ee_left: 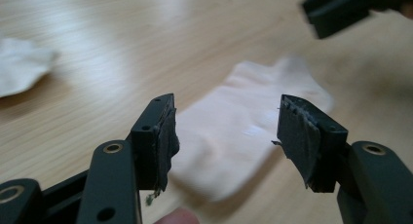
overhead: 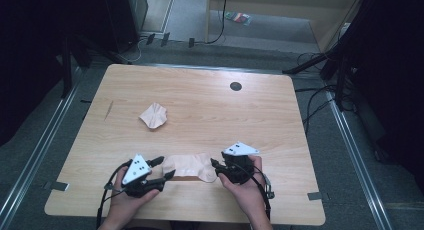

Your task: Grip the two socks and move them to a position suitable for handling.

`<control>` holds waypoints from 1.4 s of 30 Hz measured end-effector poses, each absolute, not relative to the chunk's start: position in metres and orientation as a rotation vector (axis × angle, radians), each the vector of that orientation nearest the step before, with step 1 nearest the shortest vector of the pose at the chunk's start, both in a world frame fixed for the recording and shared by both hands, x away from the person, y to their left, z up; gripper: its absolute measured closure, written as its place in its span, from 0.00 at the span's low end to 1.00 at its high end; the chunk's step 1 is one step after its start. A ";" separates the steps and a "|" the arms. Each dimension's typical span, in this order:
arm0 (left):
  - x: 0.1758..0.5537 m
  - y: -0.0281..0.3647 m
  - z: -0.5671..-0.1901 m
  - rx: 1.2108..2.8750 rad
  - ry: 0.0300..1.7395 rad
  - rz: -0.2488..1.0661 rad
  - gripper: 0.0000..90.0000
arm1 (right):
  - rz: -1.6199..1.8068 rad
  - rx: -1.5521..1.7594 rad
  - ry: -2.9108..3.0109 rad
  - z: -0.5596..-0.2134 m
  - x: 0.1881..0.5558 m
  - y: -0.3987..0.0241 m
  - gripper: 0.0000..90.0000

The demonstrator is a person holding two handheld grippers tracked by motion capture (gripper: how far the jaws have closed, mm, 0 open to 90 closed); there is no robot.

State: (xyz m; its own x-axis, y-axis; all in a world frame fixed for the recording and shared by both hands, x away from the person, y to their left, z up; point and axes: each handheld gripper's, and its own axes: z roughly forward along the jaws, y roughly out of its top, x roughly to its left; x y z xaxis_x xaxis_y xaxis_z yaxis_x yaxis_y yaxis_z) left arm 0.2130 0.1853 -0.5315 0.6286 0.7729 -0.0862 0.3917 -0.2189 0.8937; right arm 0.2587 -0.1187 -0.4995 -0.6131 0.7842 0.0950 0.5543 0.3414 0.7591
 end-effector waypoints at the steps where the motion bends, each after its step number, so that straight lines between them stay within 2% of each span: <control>1: 0.213 0.185 -0.532 1.835 0.934 0.470 0.47 | 1.168 1.215 2.305 -0.497 0.257 -0.122 0.56; 3: 0.224 0.196 -0.535 1.804 1.027 0.434 0.50 | 1.211 1.254 2.289 -0.496 0.254 -0.127 0.56; 7: 0.233 0.189 -0.547 1.893 1.095 0.364 0.59 | 1.133 1.310 2.309 -0.514 0.254 -0.126 0.56; 10: 0.235 0.185 -0.551 1.925 1.110 0.375 0.66 | 1.083 1.344 2.324 -0.530 0.257 -0.119 0.55; 12: 0.235 0.182 -0.552 1.941 1.114 0.391 0.72 | 1.041 1.335 2.337 -0.537 0.258 -0.114 0.58; 13: 0.235 0.182 -0.552 1.956 1.110 0.401 0.77 | 1.016 1.319 2.336 -0.540 0.257 -0.112 0.63; 15: 0.233 0.180 -0.552 1.972 1.098 0.420 0.93 | 0.998 1.270 2.343 -0.540 0.254 -0.108 0.82; 16: 0.232 0.180 -0.551 1.975 1.087 0.422 0.98 | 1.000 1.255 2.364 -0.540 0.253 -0.107 0.90; 18: 0.230 0.181 -0.549 1.982 1.063 0.430 0.99 | 1.018 1.246 2.383 -0.538 0.252 -0.107 0.94; 27: 0.206 0.186 -0.533 1.966 0.997 0.446 1.00 | 1.134 1.225 2.392 -0.506 0.237 -0.124 0.95; 36: 0.190 0.185 -0.538 1.998 0.998 0.440 1.00 | 1.085 1.224 2.439 -0.513 0.229 -0.130 0.95; 37: 0.190 0.184 -0.540 1.993 1.004 0.421 0.99 | 1.098 1.229 2.446 -0.515 0.230 -0.130 0.94; 38: 0.192 0.184 -0.542 1.988 1.014 0.406 0.95 | 1.106 1.234 2.458 -0.517 0.231 -0.129 0.87; 39: 0.193 0.184 -0.543 1.976 1.033 0.394 0.82 | 1.114 1.236 2.457 -0.519 0.232 -0.129 0.73; 40: 0.194 0.185 -0.544 1.962 1.052 0.387 0.63 | 1.118 1.243 2.438 -0.520 0.232 -0.128 0.57; 42: 0.195 0.190 -0.543 1.911 1.073 0.392 0.54 | 1.163 1.254 2.399 -0.519 0.234 -0.133 0.44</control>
